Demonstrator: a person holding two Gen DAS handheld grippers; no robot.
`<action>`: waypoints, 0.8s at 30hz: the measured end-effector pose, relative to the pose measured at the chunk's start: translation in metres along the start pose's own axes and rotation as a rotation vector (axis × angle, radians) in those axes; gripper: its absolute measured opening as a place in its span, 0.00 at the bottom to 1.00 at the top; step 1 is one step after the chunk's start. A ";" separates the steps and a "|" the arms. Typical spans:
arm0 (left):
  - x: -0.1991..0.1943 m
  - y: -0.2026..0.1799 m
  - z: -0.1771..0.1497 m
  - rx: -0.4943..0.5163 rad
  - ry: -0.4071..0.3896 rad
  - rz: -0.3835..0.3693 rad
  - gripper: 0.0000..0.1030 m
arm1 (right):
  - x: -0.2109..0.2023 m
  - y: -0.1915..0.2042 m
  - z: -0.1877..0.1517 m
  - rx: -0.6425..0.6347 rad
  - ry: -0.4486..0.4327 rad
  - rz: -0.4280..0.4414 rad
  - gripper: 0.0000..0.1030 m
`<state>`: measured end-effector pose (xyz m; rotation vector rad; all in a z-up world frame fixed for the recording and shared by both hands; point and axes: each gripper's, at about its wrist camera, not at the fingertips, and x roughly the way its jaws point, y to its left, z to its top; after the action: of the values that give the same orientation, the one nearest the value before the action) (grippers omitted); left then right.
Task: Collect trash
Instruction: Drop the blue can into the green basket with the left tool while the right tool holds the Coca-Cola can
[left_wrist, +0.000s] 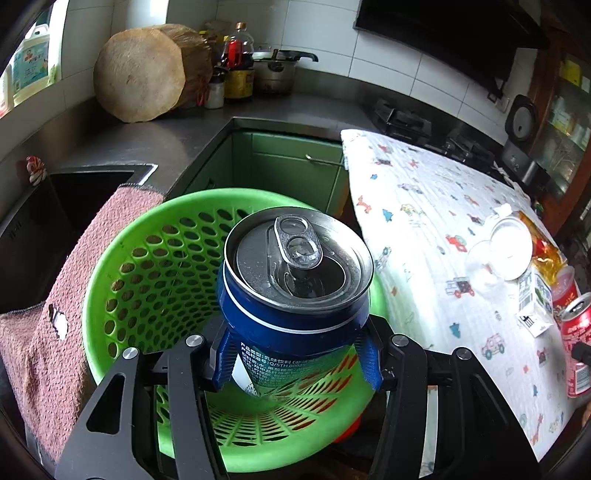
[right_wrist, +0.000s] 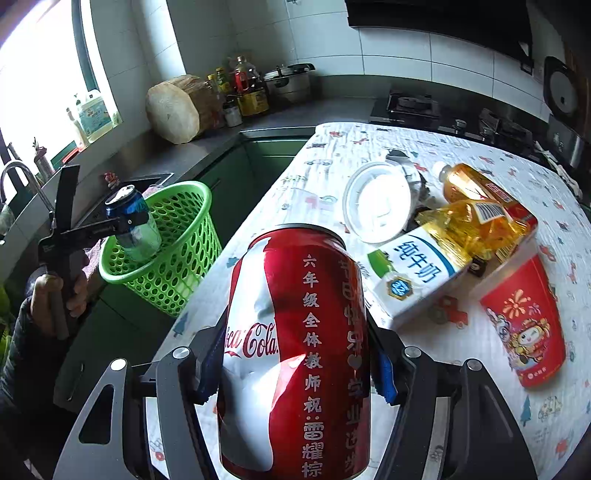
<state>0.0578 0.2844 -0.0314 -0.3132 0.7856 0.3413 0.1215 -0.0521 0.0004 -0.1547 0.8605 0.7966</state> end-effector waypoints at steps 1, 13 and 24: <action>0.005 0.004 -0.002 -0.006 0.017 0.008 0.52 | 0.003 0.005 0.003 -0.005 0.000 0.011 0.60; 0.044 0.041 -0.024 -0.072 0.184 0.144 0.54 | 0.022 0.054 0.028 -0.078 -0.002 0.084 0.60; 0.031 0.056 -0.024 -0.123 0.151 0.161 0.75 | 0.030 0.079 0.042 -0.112 -0.011 0.119 0.60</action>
<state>0.0400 0.3307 -0.0781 -0.3958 0.9429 0.5233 0.1057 0.0388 0.0208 -0.1995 0.8200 0.9567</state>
